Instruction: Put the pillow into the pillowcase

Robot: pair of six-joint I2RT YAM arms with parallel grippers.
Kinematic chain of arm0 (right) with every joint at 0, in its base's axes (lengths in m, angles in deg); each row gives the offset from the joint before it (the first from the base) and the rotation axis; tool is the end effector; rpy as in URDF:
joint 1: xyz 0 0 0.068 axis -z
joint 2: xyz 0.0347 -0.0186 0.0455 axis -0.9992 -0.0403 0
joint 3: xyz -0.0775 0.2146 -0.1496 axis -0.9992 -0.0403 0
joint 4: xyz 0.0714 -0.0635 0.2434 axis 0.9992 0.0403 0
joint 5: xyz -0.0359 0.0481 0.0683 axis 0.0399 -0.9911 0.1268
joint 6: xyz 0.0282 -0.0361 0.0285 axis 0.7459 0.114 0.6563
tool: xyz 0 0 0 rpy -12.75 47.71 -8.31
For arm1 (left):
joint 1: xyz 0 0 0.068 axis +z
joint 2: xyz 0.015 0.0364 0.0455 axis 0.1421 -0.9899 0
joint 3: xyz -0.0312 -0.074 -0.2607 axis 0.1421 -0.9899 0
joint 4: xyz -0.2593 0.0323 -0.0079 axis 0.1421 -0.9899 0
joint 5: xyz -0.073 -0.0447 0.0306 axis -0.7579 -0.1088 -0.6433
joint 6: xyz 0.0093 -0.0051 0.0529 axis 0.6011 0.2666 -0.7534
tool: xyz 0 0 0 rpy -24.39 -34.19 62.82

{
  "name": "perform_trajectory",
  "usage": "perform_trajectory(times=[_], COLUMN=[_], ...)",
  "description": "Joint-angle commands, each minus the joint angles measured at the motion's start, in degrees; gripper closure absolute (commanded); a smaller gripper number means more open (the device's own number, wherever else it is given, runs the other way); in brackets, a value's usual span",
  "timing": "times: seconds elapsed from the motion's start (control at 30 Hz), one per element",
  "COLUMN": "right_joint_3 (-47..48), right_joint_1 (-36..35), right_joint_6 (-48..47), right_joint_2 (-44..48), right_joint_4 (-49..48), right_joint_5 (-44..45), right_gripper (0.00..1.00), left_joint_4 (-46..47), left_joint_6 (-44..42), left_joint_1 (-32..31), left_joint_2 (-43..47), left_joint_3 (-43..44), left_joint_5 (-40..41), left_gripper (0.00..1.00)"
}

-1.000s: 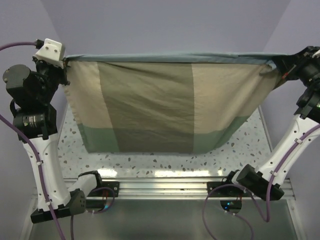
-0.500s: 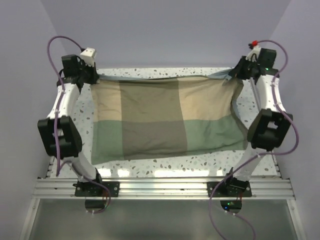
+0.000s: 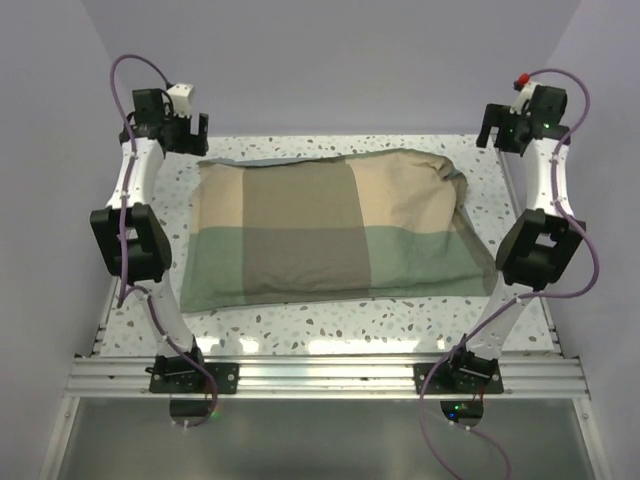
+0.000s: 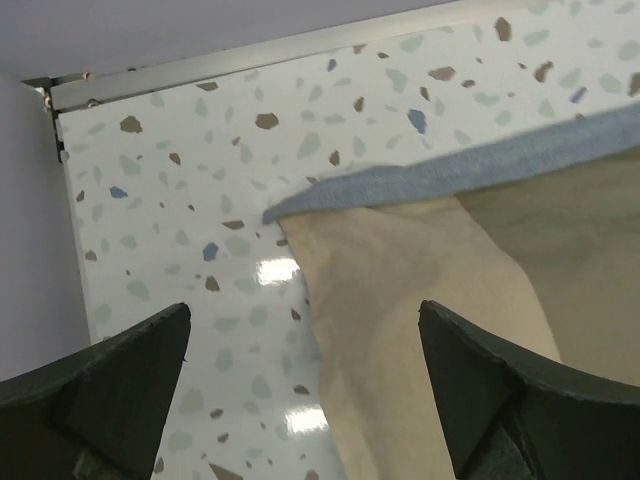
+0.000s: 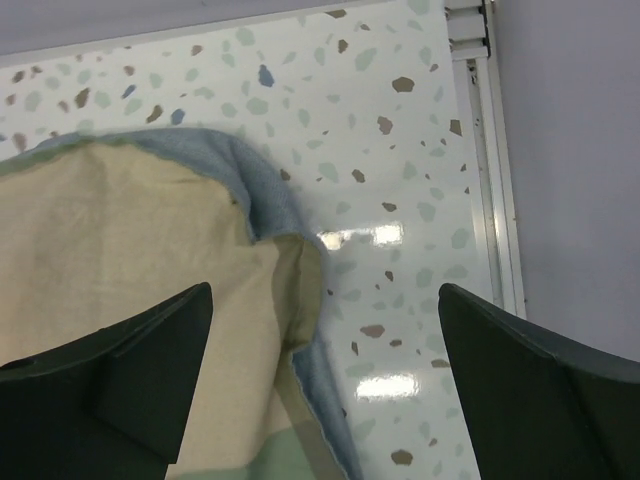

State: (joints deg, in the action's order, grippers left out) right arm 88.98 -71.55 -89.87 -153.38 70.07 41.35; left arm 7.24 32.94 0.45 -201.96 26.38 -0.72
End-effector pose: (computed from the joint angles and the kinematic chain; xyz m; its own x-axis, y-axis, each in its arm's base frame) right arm 0.4649 -0.1299 0.3239 -0.5852 0.1415 -0.7985 0.1637 0.9850 0.0546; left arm 0.4876 0.0670 0.2996 -0.6027 0.0870 -0.7932 0.1111 0.9935 0.0246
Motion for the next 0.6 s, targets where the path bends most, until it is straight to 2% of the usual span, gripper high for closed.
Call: perform_trajectory(times=[0.0,0.03,0.13,0.27,0.3,0.47,0.57], right_joint_3=[-1.0,-1.1,-4.1,-15.5,-20.9,-37.9,-44.4], right_joint_1=[-0.2,-0.2,-0.2,-0.4,-0.4,-0.5,-0.5], right_joint_6=[-6.7,-7.5,-10.1,-11.9,-12.3,-14.8,-16.0], right_joint_2=[9.4,10.7,13.4,23.6,25.4,35.7,40.8], right_joint_4=[8.2,13.5,21.6,24.2,24.1,22.3,20.8], right_joint_5=[-8.9,-10.8,-17.6,-22.3,-23.0,-22.1,-21.3], right_gripper=[0.01,0.01,0.01,0.01,0.02,0.01,0.01], left_joint_4=[-4.5,-9.7,-16.0,-11.3,-9.9,-6.2,-3.2], left_joint_6=[-2.7,-2.7,-3.2,-1.9,-1.4,-2.6,-3.2], left_joint_1=[0.0,-0.1,0.0,-0.2,-0.3,-0.3,-0.4], left_joint_2=[11.0,12.2,16.2,26.6,30.4,37.5,41.4], left_joint_3=[-3.9,-4.2,-7.0,-22.7,-25.3,-38.8,-46.4], left_joint_5=[-6.6,-9.1,-12.8,-14.4,-14.6,-15.2,-15.2], left_gripper=[0.00,0.00,0.00,0.00,0.00,0.00,0.00])
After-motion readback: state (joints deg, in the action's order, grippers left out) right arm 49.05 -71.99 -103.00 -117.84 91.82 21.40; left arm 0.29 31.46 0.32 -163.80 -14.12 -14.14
